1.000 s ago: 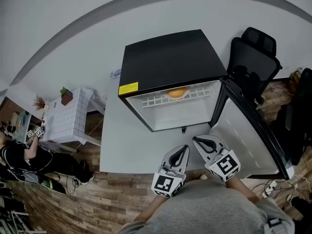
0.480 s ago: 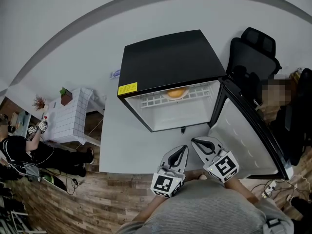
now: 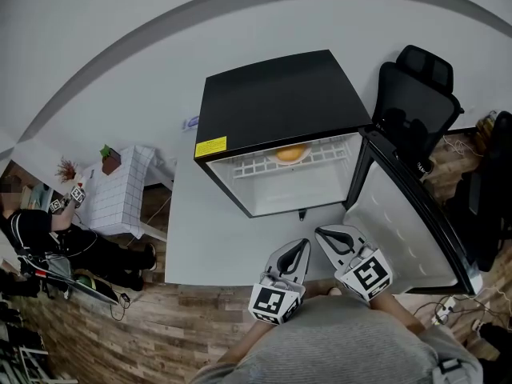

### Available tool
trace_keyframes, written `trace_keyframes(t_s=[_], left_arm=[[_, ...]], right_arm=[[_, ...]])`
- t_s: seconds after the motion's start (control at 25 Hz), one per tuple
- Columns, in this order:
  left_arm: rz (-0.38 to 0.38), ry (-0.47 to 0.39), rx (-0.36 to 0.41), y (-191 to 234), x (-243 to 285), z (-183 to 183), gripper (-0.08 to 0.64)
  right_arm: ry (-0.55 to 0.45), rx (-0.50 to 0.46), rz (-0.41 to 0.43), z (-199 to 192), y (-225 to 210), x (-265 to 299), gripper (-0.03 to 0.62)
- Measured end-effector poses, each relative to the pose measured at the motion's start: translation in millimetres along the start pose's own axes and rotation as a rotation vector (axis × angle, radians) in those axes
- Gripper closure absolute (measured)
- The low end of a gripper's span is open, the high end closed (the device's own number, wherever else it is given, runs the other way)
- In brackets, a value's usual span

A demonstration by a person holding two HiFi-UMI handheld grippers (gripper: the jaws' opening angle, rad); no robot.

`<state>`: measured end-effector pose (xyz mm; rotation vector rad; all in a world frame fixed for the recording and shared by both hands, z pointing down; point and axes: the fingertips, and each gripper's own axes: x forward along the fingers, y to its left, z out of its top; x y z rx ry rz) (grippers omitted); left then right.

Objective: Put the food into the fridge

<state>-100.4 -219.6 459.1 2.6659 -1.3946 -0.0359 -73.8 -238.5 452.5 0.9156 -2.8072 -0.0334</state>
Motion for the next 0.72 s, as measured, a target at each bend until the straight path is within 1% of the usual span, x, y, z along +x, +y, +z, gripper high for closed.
trace_keyframes(t_s=[0.16,0.52,0.72], left_arm=[[-0.005,0.015,-0.012,-0.5,0.7,-2.1,0.548],[-0.010,0.030,-0.024,-3.1,3.1,-7.6,0.546],[-0.007,0.034,-0.029,-2.4,4.7,-7.6,0.546]], right_arm=[[-0.023,-0.007,0.018,2.0,2.9,0.7,0.580],[-0.002,0.001,0.003,3.1,0.0,0.5,0.580],[-0.025,0.000,0.009,6.4,-0.3,1.2,0.580]])
